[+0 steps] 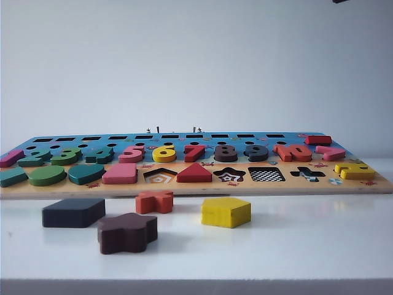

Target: Insert the cube into the slot.

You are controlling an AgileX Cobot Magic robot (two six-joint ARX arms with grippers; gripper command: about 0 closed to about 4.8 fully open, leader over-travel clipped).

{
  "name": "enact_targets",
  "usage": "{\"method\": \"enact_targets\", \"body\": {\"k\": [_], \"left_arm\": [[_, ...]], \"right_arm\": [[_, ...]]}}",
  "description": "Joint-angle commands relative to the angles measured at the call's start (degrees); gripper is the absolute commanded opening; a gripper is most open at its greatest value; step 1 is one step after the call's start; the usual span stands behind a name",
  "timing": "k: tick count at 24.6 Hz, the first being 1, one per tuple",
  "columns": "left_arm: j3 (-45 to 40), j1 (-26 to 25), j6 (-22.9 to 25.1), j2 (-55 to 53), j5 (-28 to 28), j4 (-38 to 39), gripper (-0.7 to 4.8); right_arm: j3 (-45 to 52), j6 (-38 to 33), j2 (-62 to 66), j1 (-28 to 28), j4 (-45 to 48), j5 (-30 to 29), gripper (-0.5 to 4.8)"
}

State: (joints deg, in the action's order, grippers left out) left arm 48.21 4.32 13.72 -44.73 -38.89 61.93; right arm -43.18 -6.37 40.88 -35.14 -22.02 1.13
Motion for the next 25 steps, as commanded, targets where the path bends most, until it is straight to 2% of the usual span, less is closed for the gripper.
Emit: {"method": "enact_targets", "body": {"k": [1, 3, 11, 16, 19, 23, 25], "left_arm": [[0.2, 0.0, 0.2, -0.1, -0.2, -0.5, 0.17], [0.2, 0.0, 0.2, -0.1, -0.1, -0.3, 0.17], [0.2, 0.0, 0.2, -0.1, 1.4, -0.3, 0.17], [0.2, 0.0, 0.3, -0.1, 1.4, -0.5, 0.17], [0.2, 0.0, 0.3, -0.1, 1.4, -0.5, 0.17], [0.2, 0.0, 0.2, -0.1, 1.4, -0.5, 0.17], [0.2, 0.0, 0.2, -0.1, 1.4, -0.5, 0.17]], "right_arm": [[-4.0, 3.5, 3.2, -1.5, -2.4, -4.7, -0.03], [-6.4, 5.2, 5.5, -2.3, -3.8, -7.8, -0.03], [-13.2, 10.4, 14.4, -2.8, -7.5, -27.2, 0.01], [-15.6, 14.9, 18.6, -4.8, -9.9, -28.6, 0.54], [-16.8, 17.7, 20.9, -6.6, -10.8, -28.5, 1.28], [-18.0, 19.1, 23.6, -8.2, -11.1, -28.5, 1.55], [-18.4, 19.2, 24.7, -8.7, -11.2, -28.5, 2.14]]}}
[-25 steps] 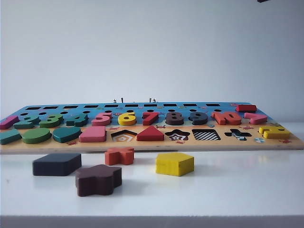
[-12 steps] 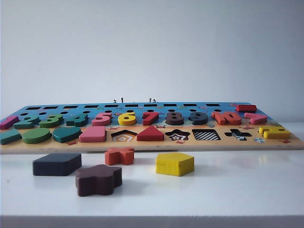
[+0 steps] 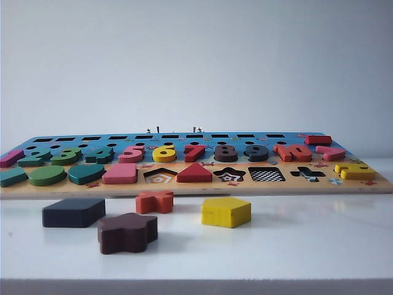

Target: Insert the cube into the slot.

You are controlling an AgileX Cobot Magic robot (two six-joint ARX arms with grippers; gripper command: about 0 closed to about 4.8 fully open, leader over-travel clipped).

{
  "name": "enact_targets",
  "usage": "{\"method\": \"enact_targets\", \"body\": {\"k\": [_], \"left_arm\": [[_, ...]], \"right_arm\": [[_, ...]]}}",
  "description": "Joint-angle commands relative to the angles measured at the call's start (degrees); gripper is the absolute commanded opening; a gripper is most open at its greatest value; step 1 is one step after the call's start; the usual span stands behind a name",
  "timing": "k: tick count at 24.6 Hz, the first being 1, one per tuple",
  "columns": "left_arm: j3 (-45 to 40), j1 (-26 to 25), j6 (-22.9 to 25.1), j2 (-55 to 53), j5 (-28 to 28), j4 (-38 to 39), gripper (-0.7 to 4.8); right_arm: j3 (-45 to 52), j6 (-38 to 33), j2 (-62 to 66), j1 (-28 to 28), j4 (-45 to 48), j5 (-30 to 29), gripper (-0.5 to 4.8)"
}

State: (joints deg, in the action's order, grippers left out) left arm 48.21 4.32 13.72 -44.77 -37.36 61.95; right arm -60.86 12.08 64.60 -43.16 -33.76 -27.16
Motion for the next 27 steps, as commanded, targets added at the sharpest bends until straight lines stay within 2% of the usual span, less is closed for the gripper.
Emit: {"method": "enact_targets", "body": {"k": [1, 5, 6, 10, 11, 14, 16, 27], "left_arm": [[0.2, 0.0, 0.2, -0.1, -0.1, -0.6, 0.17], [0.2, 0.0, 0.3, -0.1, -0.1, -0.6, 0.17], [0.2, 0.0, 0.3, -0.1, -0.1, -0.6, 0.17], [0.2, 0.0, 0.2, -0.1, -0.1, -0.6, 0.17], [0.2, 0.0, 0.2, -0.1, -0.2, -0.6, 0.17], [0.2, 0.1, 0.3, -0.1, -0.1, -0.7, 0.17], [0.2, 0.0, 0.3, -0.1, -0.1, -0.6, 0.17], [0.2, 0.0, 0.3, -0.1, -0.1, -0.4, 0.17]], "right_arm": [[-0.9, 0.9, 1.6, -1.1, 0.5, 0.0, 2.38], [-1.3, 1.7, 3.8, -2.7, 0.3, 1.0, 2.63], [-1.3, 1.8, 4.6, -3.4, 0.3, 2.3, 3.25], [-1.4, 2.9, 6.6, -5.1, 0.3, 5.0, 4.60], [-1.4, 3.1, 7.4, -5.9, 0.3, 6.0, 4.79], [-1.4, 3.1, 9.3, -8.5, 0.5, 13.9, 4.79], [-1.4, 3.1, 10.1, -9.8, 0.6, 16.0, 4.79], [-1.4, 3.1, 14.2, -16.1, 6.2, 16.7, 4.69]]}}
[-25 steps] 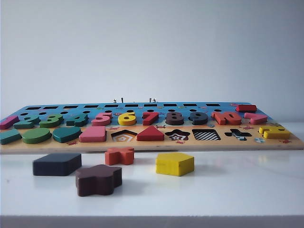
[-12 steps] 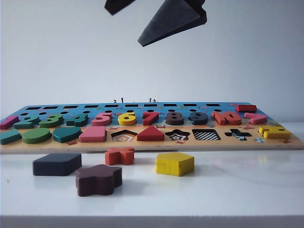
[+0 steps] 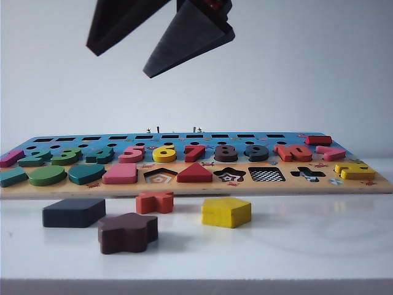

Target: Insert the cube into the slot.

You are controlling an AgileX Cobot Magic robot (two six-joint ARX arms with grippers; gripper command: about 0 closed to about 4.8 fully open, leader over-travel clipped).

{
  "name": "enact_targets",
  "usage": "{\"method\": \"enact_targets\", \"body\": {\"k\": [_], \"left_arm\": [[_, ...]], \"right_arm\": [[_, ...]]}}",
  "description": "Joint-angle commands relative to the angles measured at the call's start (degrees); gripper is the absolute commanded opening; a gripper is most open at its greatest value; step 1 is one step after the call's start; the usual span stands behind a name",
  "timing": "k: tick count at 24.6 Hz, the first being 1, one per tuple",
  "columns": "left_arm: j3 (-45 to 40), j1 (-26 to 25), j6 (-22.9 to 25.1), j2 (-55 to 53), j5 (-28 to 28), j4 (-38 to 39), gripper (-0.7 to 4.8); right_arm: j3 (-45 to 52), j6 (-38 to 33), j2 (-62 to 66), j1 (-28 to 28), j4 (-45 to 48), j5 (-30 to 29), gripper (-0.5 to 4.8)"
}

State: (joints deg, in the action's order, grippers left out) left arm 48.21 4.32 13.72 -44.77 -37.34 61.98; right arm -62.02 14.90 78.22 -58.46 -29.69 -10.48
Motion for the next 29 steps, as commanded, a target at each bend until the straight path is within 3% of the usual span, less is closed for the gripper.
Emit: {"method": "enact_targets", "body": {"k": [1, 29], "left_arm": [[0.2, 0.0, 0.3, -0.1, -0.1, -0.4, 0.17], [0.2, 0.1, 0.5, -0.1, 1.0, 0.6, 0.17]], "right_arm": [[-0.3, 0.2, 1.2, -1.3, 2.4, 0.0, 4.67], [-0.3, 0.6, 14.8, -3.1, 7.4, 0.1, 3.82]]}}
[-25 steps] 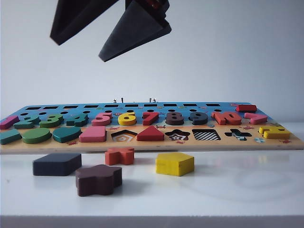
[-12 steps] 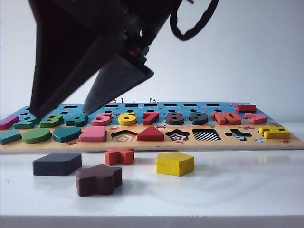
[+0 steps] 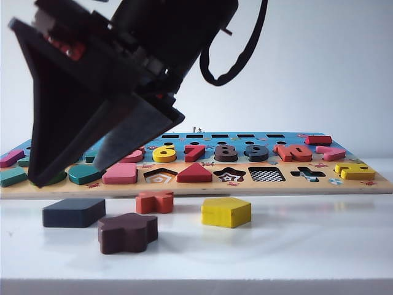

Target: Insert the cube into the slot.

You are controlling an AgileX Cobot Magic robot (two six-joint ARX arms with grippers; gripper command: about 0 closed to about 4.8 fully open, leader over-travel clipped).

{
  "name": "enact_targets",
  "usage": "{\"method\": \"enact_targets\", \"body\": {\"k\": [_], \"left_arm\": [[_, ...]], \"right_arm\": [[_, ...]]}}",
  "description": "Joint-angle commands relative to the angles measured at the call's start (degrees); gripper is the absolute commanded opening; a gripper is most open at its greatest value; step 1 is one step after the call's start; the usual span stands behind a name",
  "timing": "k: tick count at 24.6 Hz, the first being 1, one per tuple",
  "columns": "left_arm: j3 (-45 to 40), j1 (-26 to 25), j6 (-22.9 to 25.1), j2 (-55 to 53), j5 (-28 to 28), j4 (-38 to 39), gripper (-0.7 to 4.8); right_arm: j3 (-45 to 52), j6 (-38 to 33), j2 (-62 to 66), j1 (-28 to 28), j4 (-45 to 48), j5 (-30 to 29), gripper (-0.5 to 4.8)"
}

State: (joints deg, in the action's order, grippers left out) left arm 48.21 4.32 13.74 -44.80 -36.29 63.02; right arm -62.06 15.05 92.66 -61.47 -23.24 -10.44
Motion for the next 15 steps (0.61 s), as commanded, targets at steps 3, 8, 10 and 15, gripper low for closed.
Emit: {"method": "enact_targets", "body": {"k": [3, 8, 10, 15], "left_arm": [[0.2, 0.0, 0.4, -0.1, -0.1, -0.6, 0.17], [0.2, 0.0, 0.4, -0.1, -0.1, -0.6, 0.17], [0.2, 0.0, 0.4, -0.1, -0.1, -0.6, 0.17], [0.2, 0.0, 0.4, -0.1, -0.1, -0.6, 0.17]], "right_arm": [[-0.2, 1.4, 1.1, -0.1, 0.9, 0.0, 3.69], [-0.2, 2.4, 1.3, -0.1, 1.3, 0.0, 3.49], [-0.2, 3.0, 1.5, -0.1, 1.9, 0.1, 3.39], [-0.2, 3.0, 2.6, -0.1, 2.2, 0.0, 3.32]]}}
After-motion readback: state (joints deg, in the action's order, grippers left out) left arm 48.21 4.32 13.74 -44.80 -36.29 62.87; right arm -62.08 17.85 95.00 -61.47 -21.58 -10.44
